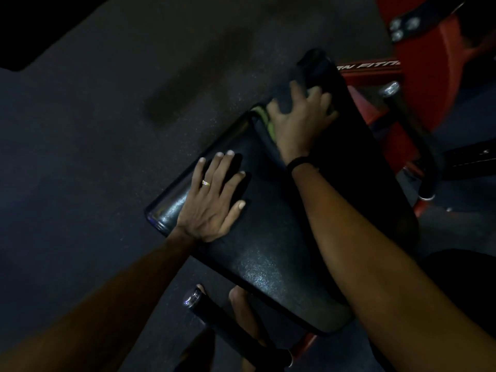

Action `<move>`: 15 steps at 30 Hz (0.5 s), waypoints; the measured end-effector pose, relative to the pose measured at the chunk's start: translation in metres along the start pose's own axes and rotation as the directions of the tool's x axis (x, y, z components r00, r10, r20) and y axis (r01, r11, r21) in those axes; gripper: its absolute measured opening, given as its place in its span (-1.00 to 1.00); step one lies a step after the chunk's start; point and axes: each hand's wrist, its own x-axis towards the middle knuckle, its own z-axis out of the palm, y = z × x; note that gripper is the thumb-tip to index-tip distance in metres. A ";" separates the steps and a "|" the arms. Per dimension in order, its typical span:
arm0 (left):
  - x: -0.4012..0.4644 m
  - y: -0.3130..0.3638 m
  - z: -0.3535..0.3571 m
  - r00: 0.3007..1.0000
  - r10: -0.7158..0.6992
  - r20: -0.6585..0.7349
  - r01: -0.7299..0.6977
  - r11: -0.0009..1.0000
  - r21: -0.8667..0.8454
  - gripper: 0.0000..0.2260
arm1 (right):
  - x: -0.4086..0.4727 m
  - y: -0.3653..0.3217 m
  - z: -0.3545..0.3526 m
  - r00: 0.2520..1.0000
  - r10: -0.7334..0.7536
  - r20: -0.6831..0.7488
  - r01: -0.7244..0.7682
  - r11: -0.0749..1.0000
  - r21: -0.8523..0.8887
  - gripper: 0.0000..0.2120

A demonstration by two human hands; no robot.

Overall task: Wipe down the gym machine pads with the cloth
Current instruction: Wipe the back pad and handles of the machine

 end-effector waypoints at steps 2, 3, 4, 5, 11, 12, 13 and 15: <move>-0.001 0.000 -0.002 0.999 -0.014 -0.039 0.013 1.000 -0.024 -0.56 | -0.040 -0.017 -0.008 0.998 -0.051 0.043 0.049 0.998 0.030 -0.50; -0.001 0.002 -0.008 0.998 -0.034 -0.062 0.030 0.998 -0.064 -0.57 | -0.062 -0.024 -0.014 0.996 -0.063 0.063 0.060 0.997 0.053 -0.50; -0.002 0.004 -0.012 0.993 -0.081 -0.081 0.071 0.991 -0.115 -0.57 | -0.087 -0.028 -0.017 0.992 -0.087 0.093 0.079 0.993 0.083 -0.51; -0.002 0.009 -0.022 0.983 -0.148 -0.106 0.130 0.977 -0.167 -0.57 | -0.113 -0.030 -0.022 0.986 -0.121 0.111 0.106 0.986 0.132 -0.53; -0.018 0.036 -0.076 0.953 -0.298 -0.060 0.286 0.946 -0.154 -0.56 | -0.241 0.006 -0.039 0.937 -0.328 0.120 0.283 0.915 0.288 -0.60; -0.019 0.038 -0.083 0.956 -0.293 0.004 0.291 0.947 -0.139 -0.55 | -0.251 0.020 -0.045 0.932 -0.337 0.131 0.297 0.920 0.255 -0.59; -0.019 0.039 -0.085 0.956 -0.286 0.068 0.293 0.948 -0.128 -0.54 | -0.258 0.036 -0.050 0.934 -0.320 0.157 0.284 0.934 0.218 -0.59; -0.018 0.044 -0.088 0.951 -0.261 0.167 0.279 0.956 -0.094 -0.54 | -0.262 0.068 -0.065 0.953 -0.225 0.203 0.195 0.968 0.159 -0.64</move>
